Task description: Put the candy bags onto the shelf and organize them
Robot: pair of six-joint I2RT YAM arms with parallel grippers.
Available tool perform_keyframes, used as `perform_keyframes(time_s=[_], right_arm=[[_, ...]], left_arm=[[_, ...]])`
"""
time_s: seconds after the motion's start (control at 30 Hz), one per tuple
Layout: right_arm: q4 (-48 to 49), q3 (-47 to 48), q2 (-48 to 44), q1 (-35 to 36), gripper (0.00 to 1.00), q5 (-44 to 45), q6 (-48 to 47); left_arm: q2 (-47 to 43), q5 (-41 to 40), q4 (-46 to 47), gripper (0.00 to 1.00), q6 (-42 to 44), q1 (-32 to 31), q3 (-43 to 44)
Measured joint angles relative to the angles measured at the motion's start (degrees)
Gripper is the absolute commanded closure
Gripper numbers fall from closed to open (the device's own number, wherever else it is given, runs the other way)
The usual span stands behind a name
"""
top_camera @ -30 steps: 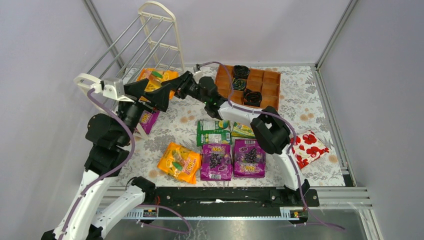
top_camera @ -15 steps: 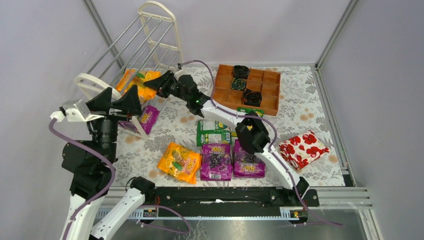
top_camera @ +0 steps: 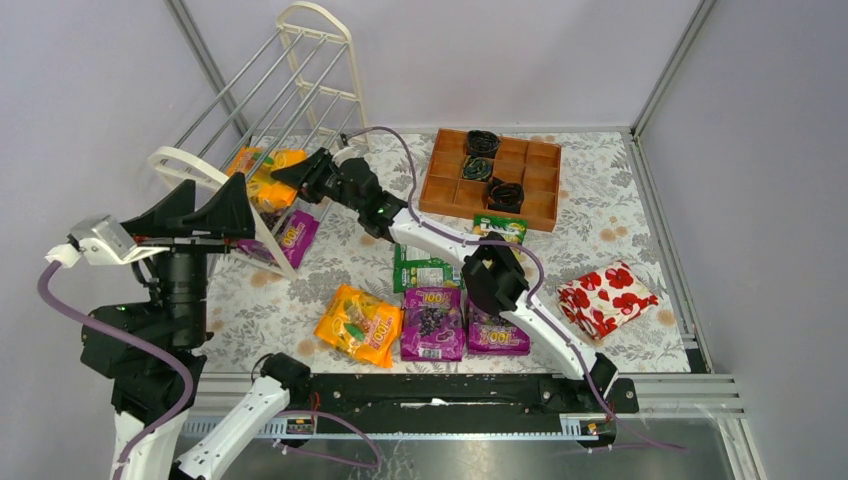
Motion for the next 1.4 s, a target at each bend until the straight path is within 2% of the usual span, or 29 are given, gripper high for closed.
perform_keyframes(time_s=[0.27,0.7,1.1,1.4], right_arm=[[-0.24,4.15,2.51,1.42,0.62,2.47,-0.52],[-0.04,4.85,3.26,3.15,0.6,3.58,-0.48],[2.43,1.46,2.6,4.22,0.32,3.37,-1.92],[-1.36,-11.63,-8.74,4.11,0.14,1.73,-7.04]], left_arm=[[-0.02,0.87,-2.49,0.01,-1.66,0.0,1.4],[-0.02,3.48,-2.91,0.01,-4.17,-0.07,1.4],[-0.07,4.55,-2.93,0.01,-4.59,-0.07,1.4],[0.0,5.42,-2.91,0.01,-5.09,-0.07,1.4]])
